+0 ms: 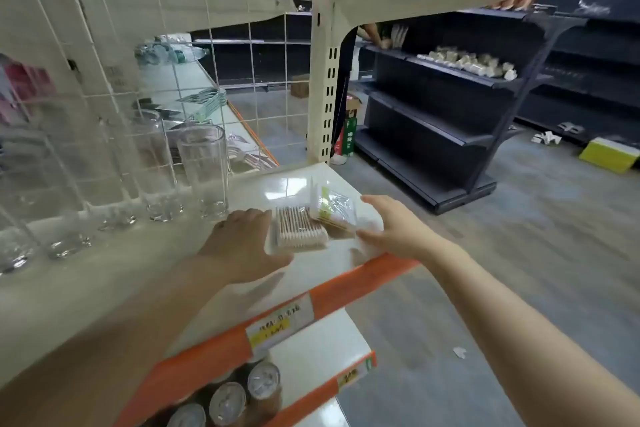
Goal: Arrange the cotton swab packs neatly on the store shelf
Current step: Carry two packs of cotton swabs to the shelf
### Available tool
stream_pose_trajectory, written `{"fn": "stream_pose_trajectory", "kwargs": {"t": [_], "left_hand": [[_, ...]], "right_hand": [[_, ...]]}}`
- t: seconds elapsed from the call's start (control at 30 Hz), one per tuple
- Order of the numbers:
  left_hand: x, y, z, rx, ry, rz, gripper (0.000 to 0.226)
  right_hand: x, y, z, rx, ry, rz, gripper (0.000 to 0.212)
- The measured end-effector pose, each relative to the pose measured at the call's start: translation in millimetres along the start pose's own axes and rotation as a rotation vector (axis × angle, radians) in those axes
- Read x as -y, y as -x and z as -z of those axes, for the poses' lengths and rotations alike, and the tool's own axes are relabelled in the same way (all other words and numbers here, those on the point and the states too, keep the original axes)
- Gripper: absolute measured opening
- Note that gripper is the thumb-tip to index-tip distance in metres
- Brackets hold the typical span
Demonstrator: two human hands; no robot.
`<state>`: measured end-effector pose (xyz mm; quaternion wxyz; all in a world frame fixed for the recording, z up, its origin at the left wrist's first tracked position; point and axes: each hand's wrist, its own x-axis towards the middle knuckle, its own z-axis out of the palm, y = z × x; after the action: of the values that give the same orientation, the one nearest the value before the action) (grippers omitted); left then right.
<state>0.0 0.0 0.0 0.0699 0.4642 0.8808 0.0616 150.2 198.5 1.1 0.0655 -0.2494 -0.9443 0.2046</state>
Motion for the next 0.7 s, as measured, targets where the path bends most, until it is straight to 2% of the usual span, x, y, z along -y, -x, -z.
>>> {"fn": "stream_pose_trajectory", "kwargs": {"t": [0.17, 0.4, 0.7], "left_hand": [[12, -22, -3, 0.035, -0.084, -0.071, 0.117], [19, -43, -4, 0.048, -0.073, -0.1, 0.129], [20, -54, -5, 0.048, 0.001, -0.131, 0.125]], "right_hand": [[4, -21, 2, 0.073, -0.016, 0.011, 0.073], [4, -34, 3, 0.176, -0.098, 0.015, 0.076], [4, -40, 3, 0.177, -0.068, -0.001, 0.077]]}}
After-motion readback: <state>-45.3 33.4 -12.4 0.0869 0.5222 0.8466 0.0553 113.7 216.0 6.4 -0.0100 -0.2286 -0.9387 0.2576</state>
